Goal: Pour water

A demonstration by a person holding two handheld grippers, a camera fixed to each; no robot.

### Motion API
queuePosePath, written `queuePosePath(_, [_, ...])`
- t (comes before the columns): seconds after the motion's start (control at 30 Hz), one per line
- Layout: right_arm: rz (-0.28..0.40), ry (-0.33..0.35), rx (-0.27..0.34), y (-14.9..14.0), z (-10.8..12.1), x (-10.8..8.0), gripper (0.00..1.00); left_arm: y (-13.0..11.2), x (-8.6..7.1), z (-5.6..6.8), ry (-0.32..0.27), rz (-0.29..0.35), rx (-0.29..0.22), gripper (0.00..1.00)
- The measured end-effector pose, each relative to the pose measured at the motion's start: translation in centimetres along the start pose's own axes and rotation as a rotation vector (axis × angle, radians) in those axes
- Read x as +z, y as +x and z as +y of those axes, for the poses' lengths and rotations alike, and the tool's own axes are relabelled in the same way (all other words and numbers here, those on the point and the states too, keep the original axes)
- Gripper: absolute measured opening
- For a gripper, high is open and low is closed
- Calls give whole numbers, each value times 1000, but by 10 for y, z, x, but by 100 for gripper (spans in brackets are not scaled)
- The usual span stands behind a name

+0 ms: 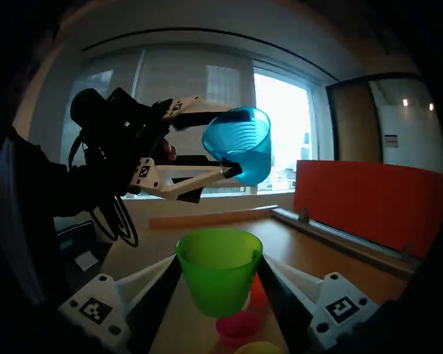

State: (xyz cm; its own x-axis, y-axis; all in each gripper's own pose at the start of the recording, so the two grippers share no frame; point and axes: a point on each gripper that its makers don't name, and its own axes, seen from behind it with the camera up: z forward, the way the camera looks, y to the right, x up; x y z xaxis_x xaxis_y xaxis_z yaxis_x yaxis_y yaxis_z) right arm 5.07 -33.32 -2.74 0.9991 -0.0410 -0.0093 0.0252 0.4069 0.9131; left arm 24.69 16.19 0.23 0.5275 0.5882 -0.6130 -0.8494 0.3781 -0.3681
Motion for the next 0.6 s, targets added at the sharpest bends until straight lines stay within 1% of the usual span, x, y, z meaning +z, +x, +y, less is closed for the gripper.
queuePosePath(0.1, [-1, 0, -2, 0, -1, 0, 90, 0, 0, 2, -3, 0, 9, 86])
queuePosePath(0.6, [2, 1, -3, 1, -1, 0, 90, 4, 0, 2, -2, 2, 52, 86])
